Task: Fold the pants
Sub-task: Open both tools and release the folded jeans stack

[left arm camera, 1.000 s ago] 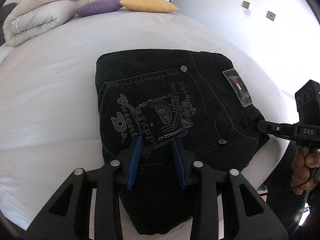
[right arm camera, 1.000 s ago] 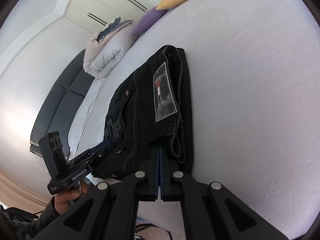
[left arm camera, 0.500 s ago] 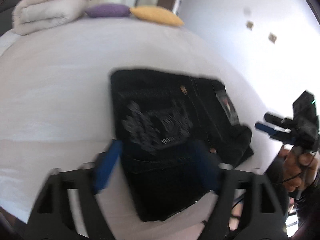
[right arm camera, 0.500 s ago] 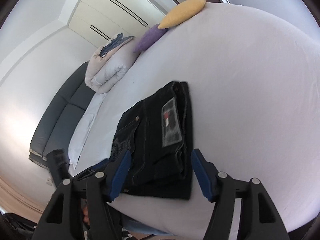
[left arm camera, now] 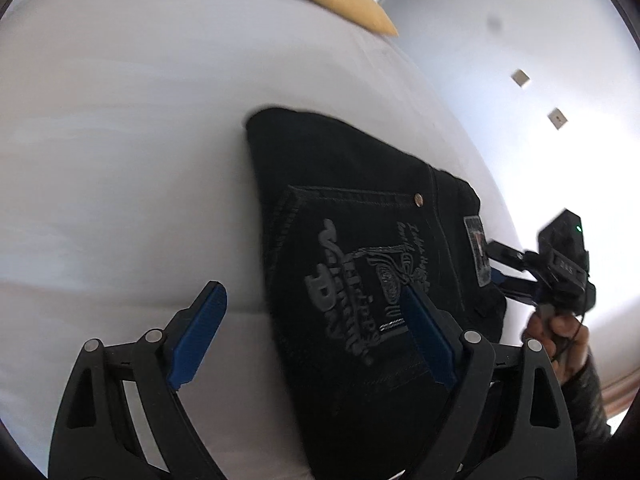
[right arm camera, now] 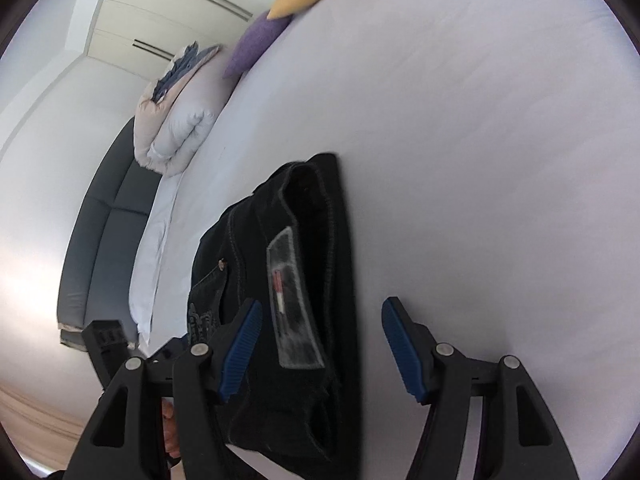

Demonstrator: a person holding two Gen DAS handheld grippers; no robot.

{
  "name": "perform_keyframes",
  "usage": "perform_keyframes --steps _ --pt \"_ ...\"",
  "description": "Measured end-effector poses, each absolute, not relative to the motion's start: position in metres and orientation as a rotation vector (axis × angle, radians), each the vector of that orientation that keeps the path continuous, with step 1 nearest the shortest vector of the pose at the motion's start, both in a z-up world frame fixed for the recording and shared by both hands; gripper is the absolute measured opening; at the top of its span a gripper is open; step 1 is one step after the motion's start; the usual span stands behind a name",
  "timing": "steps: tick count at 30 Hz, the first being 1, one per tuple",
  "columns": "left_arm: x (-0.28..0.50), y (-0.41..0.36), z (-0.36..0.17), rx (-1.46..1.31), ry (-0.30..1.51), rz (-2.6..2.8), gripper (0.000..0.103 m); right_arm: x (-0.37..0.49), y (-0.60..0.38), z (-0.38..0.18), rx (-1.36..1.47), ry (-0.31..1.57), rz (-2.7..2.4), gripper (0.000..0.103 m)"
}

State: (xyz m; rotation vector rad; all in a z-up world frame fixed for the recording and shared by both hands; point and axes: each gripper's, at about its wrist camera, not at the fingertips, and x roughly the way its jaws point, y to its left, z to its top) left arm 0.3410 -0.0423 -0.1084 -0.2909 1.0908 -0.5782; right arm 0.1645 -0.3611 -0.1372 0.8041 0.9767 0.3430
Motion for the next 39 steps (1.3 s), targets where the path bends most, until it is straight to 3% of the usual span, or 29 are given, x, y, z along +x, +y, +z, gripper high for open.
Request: perform_keyframes --steps 3,5,6,7,10,15,25,33,35,39 --pt "0.351 -0.053 -0.117 -0.282 1.133 -0.588 0.084 0.178 -0.354 -0.143 0.828 1.005 0.369 0.061" --pt "0.354 -0.055 -0.119 -0.273 1.142 -0.597 0.071 0.185 -0.349 -0.147 0.822 1.02 0.373 0.052" --pt "0.356 -0.055 -0.119 -0.28 1.145 -0.603 0.055 0.185 -0.348 -0.149 0.82 1.024 0.366 0.047" --pt "0.358 -0.056 -0.119 -0.292 1.15 -0.606 0.049 0.186 -0.347 -0.15 0.818 1.03 0.36 0.036" --pt "0.356 -0.059 -0.114 -0.264 1.129 -0.61 0.032 0.183 -0.341 -0.146 0.76 1.004 0.342 0.028" --pt "0.352 -0.067 -0.091 -0.231 1.076 -0.616 0.02 0.178 -0.332 -0.115 0.681 0.931 0.356 0.02" --pt "0.407 -0.105 -0.032 -0.141 0.938 -0.672 0.02 0.213 -0.365 -0.056 0.639 0.8 0.38 0.019" --pt "0.469 -0.122 -0.086 -0.147 1.045 -0.633 0.021 0.275 -0.396 -0.111 0.687 0.889 0.318 0.019" --pt "0.47 -0.118 -0.098 -0.167 1.044 -0.635 0.026 0.281 -0.404 -0.129 0.726 0.907 0.311 0.024" --pt "0.471 -0.109 -0.108 -0.187 1.042 -0.603 0.056 0.279 -0.413 -0.151 0.811 0.872 0.358 0.027"
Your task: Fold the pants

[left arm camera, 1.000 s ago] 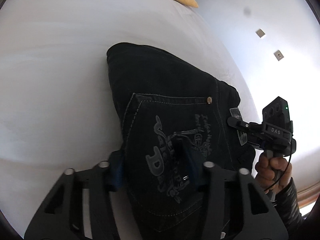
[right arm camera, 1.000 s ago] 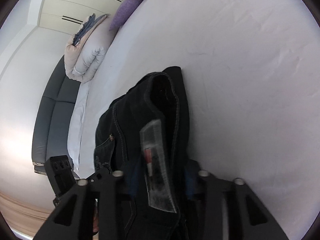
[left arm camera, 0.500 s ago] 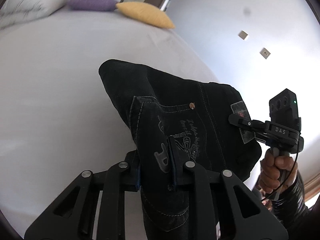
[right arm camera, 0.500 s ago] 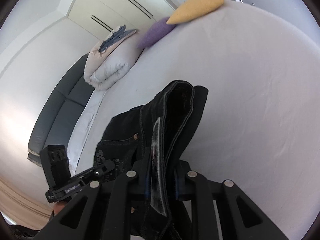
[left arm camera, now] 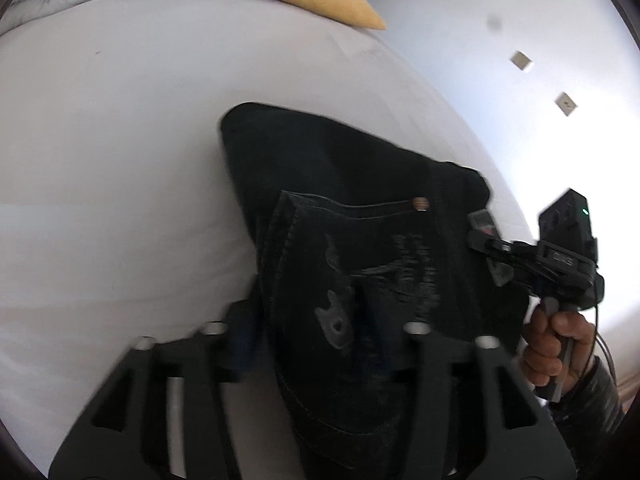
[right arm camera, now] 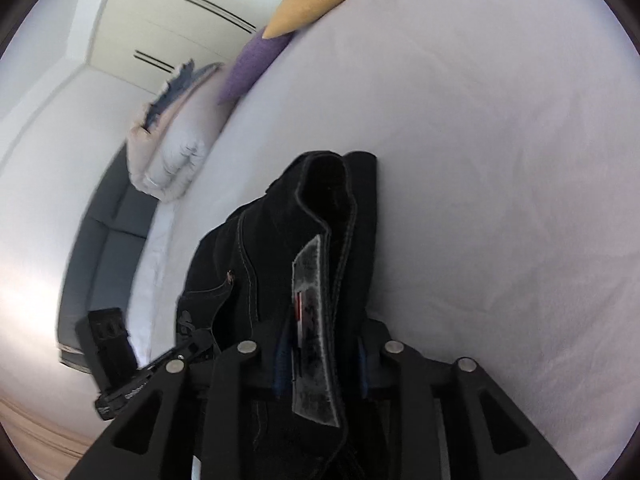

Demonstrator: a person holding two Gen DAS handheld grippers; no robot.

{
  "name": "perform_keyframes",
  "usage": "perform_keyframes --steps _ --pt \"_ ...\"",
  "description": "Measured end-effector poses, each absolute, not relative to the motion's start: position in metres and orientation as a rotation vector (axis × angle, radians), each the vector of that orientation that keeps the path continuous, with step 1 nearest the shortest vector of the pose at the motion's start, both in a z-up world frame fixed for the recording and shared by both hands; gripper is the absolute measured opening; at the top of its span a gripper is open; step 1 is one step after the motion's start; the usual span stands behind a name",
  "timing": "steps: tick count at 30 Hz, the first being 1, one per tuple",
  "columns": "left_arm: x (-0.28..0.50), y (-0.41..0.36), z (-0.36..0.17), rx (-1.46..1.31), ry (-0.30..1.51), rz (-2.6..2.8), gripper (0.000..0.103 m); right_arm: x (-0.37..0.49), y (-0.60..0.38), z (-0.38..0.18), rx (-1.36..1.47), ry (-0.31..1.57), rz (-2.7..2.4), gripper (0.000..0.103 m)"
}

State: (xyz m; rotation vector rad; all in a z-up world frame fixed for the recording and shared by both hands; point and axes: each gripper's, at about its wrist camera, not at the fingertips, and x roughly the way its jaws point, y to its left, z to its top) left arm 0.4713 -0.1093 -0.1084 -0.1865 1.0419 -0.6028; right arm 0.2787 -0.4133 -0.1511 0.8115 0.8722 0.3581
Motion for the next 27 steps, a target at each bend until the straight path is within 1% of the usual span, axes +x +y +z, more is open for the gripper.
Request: perform_keyframes --steps 3,6,8,9,10,11,12,13,14,15,16,17,18,20,22,25,27 --pt "0.47 -0.104 -0.11 -0.22 1.023 -0.605 0.056 0.279 -0.414 -0.151 0.817 0.867 0.365 0.028" --pt "0.461 -0.092 -0.103 -0.188 0.996 -0.579 0.056 0.273 -0.415 -0.142 0.813 0.861 0.334 0.038" --pt "0.45 -0.084 -0.094 -0.154 0.953 -0.549 0.056 0.259 -0.417 -0.128 0.791 0.826 0.281 0.054" --pt "0.443 -0.08 -0.089 -0.144 0.93 -0.538 0.057 0.25 -0.418 -0.122 0.774 0.804 0.26 0.059" --pt "0.432 -0.077 -0.08 -0.13 0.896 -0.523 0.061 0.237 -0.416 -0.112 0.739 0.775 0.232 0.062" --pt "0.42 -0.076 -0.071 -0.113 0.86 -0.508 0.066 0.228 -0.415 -0.106 0.714 0.758 0.216 0.064" --pt "0.408 -0.074 -0.061 -0.091 0.819 -0.486 0.076 0.213 -0.41 -0.094 0.665 0.73 0.191 0.064" --pt "0.391 -0.071 -0.047 -0.05 0.755 -0.447 0.08 0.201 -0.407 -0.086 0.629 0.707 0.173 0.066" --pt "0.378 -0.069 -0.038 -0.02 0.71 -0.422 0.081 0.186 -0.401 -0.076 0.589 0.674 0.151 0.069" --pt "0.363 -0.068 -0.027 0.014 0.661 -0.397 0.087 0.17 -0.395 -0.064 0.545 0.636 0.122 0.071" --pt "0.351 -0.082 -0.012 0.05 0.614 -0.365 0.098 0.153 -0.387 -0.051 0.499 0.595 0.087 0.077" --pt "0.333 -0.088 0.002 0.094 0.556 -0.316 0.101 0.145 -0.384 -0.043 0.469 0.57 0.067 0.084" --pt "0.317 -0.092 0.014 0.128 0.494 -0.279 0.103 0.128 -0.376 -0.03 0.419 0.524 0.033 0.088" --pt "0.281 -0.094 0.039 0.194 0.356 -0.241 0.103 0.1 -0.365 -0.008 0.343 0.433 -0.015 0.102" --pt "0.244 -0.099 0.062 0.258 0.232 -0.184 0.103 0.072 -0.349 0.016 0.261 0.323 -0.063 0.103" --pt "0.206 -0.102 0.082 0.313 0.152 -0.074 0.103 0.035 -0.332 0.047 0.163 0.193 -0.11 0.103" --pt "0.188 -0.099 0.09 0.332 0.145 -0.021 0.103 0.007 -0.321 0.068 0.107 0.102 -0.149 0.103"
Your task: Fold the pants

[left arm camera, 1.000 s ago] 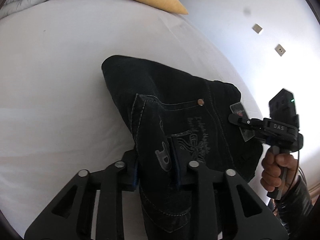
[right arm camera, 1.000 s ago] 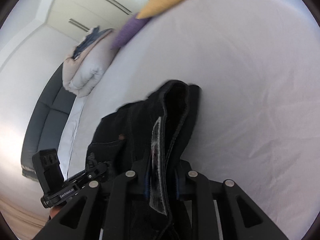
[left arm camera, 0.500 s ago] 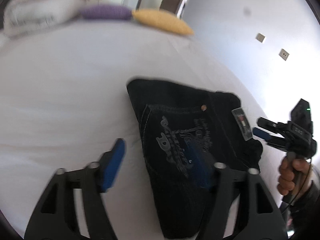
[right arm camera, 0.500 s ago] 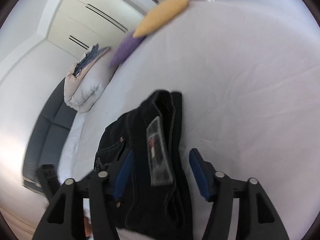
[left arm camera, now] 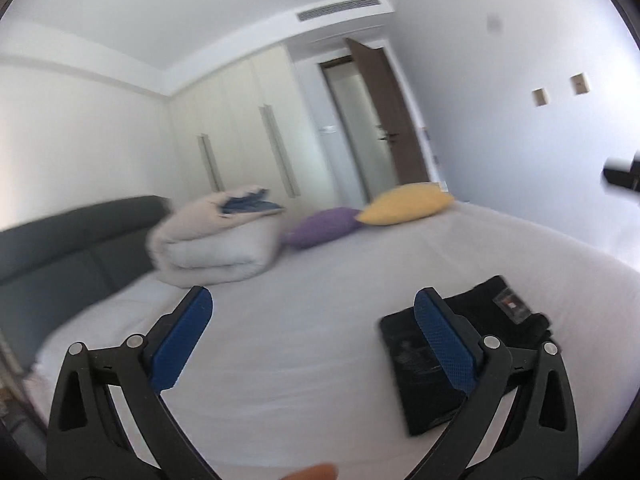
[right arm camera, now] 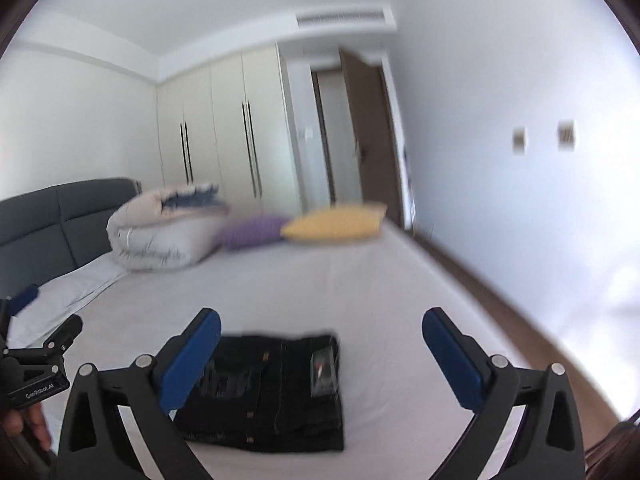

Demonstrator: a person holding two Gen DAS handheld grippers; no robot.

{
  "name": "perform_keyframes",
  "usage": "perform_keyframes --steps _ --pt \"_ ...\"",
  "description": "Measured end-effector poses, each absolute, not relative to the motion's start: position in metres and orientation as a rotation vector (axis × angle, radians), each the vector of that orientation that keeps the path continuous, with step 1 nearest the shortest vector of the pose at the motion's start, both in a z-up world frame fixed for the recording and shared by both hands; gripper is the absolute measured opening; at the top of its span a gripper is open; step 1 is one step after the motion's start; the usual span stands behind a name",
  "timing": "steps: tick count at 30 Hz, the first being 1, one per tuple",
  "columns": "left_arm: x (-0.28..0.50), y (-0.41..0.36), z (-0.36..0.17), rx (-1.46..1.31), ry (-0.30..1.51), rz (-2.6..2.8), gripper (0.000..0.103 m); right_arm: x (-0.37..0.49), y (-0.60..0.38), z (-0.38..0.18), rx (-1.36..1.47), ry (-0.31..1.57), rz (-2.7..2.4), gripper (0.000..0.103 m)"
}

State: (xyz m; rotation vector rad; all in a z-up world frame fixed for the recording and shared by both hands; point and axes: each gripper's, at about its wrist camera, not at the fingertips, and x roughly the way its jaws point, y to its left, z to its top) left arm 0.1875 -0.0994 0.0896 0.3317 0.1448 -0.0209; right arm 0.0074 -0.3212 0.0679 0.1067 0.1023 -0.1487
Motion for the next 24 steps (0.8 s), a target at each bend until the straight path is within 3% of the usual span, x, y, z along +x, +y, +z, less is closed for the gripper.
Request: perform_keyframes --steps 6,10,16,24 --pt "0.156 -0.081 0.111 0.206 0.224 -0.074 0.103 -0.049 -0.313 0.112 0.061 -0.042 -0.179 0.103" --pt "0.149 -0.073 0.113 0.117 0.313 -0.104 0.103 -0.065 -0.308 0.122 0.073 -0.039 -0.197 0.103" --pt "0.157 -0.079 0.088 0.106 0.498 -0.149 0.103 -0.062 -0.312 0.098 0.133 0.083 -0.2 0.103" --pt "0.18 -0.098 0.04 0.091 0.598 -0.178 0.103 -0.02 -0.32 0.048 0.232 0.43 -0.197 0.103"
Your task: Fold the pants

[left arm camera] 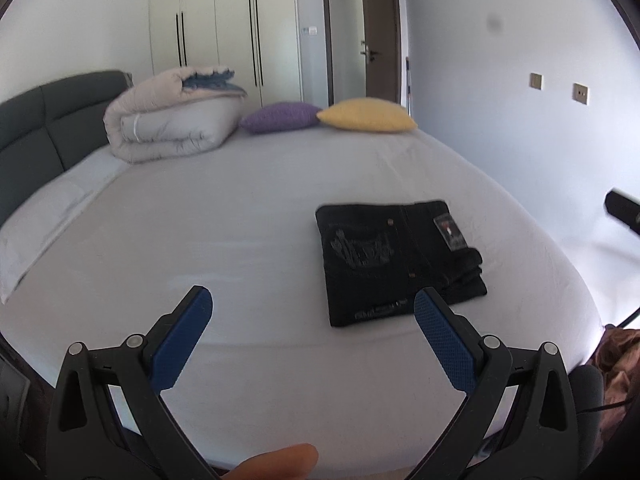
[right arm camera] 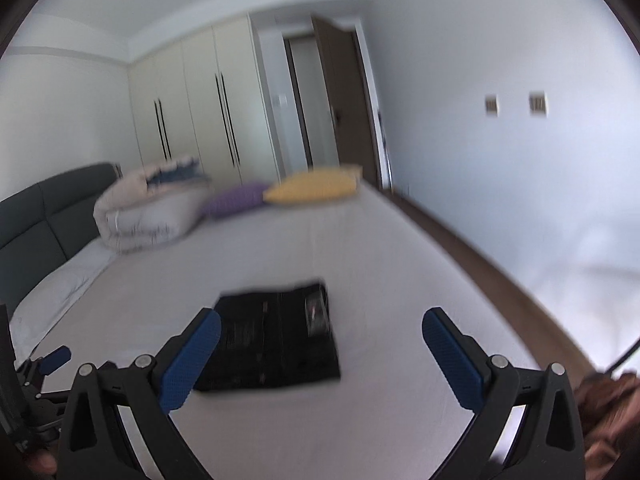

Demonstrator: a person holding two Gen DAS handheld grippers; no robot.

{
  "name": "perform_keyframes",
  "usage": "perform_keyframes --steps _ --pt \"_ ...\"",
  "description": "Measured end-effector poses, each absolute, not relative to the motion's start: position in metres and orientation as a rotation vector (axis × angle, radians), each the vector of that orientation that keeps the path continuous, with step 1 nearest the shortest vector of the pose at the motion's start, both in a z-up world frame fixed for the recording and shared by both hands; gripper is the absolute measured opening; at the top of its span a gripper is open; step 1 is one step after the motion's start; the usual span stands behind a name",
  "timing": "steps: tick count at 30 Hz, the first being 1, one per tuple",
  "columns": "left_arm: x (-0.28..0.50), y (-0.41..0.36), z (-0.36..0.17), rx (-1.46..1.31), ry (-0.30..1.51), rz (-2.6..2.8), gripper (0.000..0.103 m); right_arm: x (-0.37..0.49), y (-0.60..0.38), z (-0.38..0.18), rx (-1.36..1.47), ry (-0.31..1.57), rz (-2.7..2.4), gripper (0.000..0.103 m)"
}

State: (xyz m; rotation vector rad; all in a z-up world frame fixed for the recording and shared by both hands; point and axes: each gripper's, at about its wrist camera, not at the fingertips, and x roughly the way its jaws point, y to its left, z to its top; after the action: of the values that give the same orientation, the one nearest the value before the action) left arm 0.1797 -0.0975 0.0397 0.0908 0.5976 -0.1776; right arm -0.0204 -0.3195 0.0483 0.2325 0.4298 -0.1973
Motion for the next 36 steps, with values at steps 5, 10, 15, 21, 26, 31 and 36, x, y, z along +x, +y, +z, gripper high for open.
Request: perform_keyframes --steps 5,10,15,21,26,31,36 --pt "0.196 -0.096 0.015 0.078 0.647 -0.161 0.103 -0.011 -0.309 0.024 0.183 0.527 -0.209 0.103" --pt "0.207 -0.093 -0.001 0.068 0.68 -0.144 0.103 -0.008 -0.295 0.008 0.156 0.572 -0.188 0.103" --pt "0.212 -0.092 -0.014 0.058 0.705 -0.146 0.103 -0.001 -0.288 0.002 0.134 0.597 -0.182 0.103" --pt "0.215 -0.09 -0.025 0.05 0.73 -0.143 0.103 0.005 -0.284 -0.005 0.123 0.634 -0.18 0.103" --pt "0.218 -0.088 -0.032 0.039 0.743 -0.137 0.103 0.009 -0.283 -0.009 0.119 0.652 -0.175 0.103" --pt "0.219 -0.088 -0.034 0.038 0.745 -0.137 0.103 0.011 -0.279 -0.011 0.111 0.659 -0.167 0.103" --pt "0.219 -0.089 -0.037 0.037 0.746 -0.136 0.103 0.011 -0.276 -0.01 0.108 0.661 -0.164 0.103"
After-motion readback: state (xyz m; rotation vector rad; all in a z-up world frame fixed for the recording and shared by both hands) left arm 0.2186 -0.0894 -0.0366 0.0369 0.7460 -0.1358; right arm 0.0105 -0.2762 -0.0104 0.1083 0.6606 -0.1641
